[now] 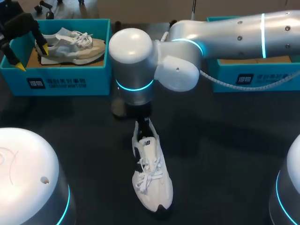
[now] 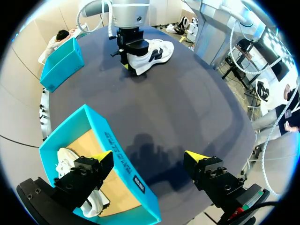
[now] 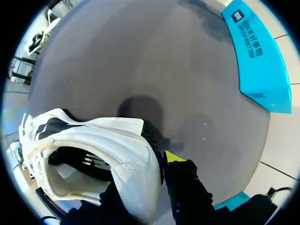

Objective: Take the shoe out of the shoebox, open the shoe tongue, remove and reinsert the insole, then place the shoe into the shoebox

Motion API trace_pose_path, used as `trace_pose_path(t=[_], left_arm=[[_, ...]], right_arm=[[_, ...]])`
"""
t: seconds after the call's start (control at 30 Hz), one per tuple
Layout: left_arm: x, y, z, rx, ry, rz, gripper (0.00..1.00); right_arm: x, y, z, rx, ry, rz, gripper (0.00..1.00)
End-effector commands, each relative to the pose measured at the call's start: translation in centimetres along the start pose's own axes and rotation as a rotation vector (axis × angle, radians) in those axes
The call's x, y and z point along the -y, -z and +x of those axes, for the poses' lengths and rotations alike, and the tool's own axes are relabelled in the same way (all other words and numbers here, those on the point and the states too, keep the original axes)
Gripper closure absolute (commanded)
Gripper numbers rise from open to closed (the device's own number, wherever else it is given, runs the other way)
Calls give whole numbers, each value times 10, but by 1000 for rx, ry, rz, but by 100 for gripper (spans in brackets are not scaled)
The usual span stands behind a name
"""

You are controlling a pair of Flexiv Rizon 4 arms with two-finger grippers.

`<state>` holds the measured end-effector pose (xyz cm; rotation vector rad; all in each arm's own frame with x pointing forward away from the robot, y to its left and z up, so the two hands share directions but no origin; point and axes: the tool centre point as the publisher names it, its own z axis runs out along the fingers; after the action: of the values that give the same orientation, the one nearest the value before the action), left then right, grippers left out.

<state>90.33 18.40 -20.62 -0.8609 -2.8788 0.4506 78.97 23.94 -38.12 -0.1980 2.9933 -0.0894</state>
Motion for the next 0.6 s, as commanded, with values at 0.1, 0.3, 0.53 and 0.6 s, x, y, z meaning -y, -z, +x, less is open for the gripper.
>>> trace_pose_path(t=[0.1, 0.3, 0.53, 0.6], left_arm=[[0, 1, 0, -2, 0, -2, 0], [0, 1, 0, -2, 0, -2, 0], [0, 1, 0, -2, 0, -2, 0], [0, 1, 0, -2, 0, -2, 0]], right_arm=[[21, 43, -7, 44, 3, 38, 100], [50, 85, -28, 102, 31, 63, 100], [59, 99, -35, 103, 9, 79, 100], [59, 99, -35, 103, 9, 79, 100]])
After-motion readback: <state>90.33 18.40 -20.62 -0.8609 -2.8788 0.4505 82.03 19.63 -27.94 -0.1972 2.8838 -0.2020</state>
